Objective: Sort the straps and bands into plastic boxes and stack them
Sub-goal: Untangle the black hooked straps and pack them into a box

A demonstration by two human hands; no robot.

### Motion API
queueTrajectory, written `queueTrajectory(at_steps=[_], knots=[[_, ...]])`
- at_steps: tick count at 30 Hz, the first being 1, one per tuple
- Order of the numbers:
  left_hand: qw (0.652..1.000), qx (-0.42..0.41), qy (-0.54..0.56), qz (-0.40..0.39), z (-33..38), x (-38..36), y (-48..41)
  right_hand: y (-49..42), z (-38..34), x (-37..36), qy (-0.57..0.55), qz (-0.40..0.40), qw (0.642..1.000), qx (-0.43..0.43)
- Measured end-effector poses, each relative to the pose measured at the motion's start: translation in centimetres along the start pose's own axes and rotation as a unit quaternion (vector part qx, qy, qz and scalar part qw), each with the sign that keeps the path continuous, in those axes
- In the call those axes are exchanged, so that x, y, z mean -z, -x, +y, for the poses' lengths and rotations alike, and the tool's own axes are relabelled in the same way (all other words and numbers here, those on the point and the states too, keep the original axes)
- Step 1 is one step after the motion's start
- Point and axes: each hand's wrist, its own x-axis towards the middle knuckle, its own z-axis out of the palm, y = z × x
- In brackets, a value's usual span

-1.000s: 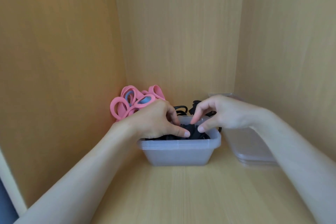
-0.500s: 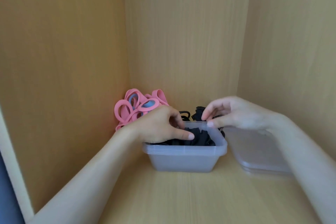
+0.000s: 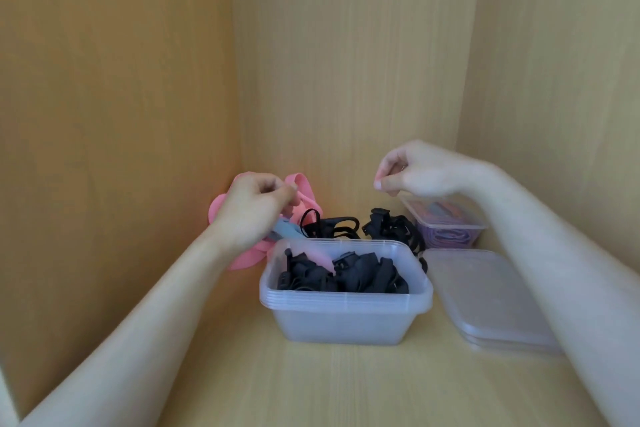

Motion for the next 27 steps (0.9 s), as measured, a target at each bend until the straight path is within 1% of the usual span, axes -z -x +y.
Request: queueTrajectory(at_steps=[2,4,9,10,12,14,15,17,19,22,27], knots=[[0.998,0.047,0.033,0.021,-0.3,0.1,-0.3,-1.3,-0.6,0.2,0.043,-0.047,0.998,-0.01],[0.996,0.079,0.046,0.024,-0.7,-0.1,-0.5,-2.5,-0.9,0.1,0.07,-0.08,0.994,-0.012],[0.996,0.089,0.031,-0.005,-1.8,-0.7,-0.6,-5.0,-0.9,-1.8,0.098,-0.117,0.988,-0.01],[0.995,0.087,0.037,-0.031,-1.8,-0.8,-0.6,-5.4,-0.6,-2.5,0.106,-0.125,0.986,-0.013],[0.988,0.09,0.05,-0.112,-1.8,-0.7,-0.2,-6.2,0.0,-4.0,0.119,-0.151,0.981,-0.019],[0.976,0.094,0.033,-0.191,-2.0,-0.8,0.0,-6.8,0.9,-5.3,0.127,-0.17,0.977,-0.023],[0.971,0.097,0.027,-0.219,-2.0,-0.9,0.1,-7.0,1.3,-5.7,0.128,-0.167,0.977,-0.024],[0.964,0.104,0.033,-0.241,-2.2,-1.1,0.3,-7.5,2.3,-6.2,0.122,-0.138,0.983,-0.02],[0.964,0.104,0.036,-0.243,-2.4,-1.2,0.3,-7.9,3.1,-6.5,0.111,-0.114,0.987,-0.016],[0.96,0.099,0.036,-0.258,-2.6,-1.1,0.2,-8.2,3.6,-7.0,0.098,-0.113,0.989,-0.014],[0.959,0.097,0.053,-0.26,-2.7,-1.0,0.1,-8.3,3.4,-7.5,0.093,-0.101,0.99,-0.009]])
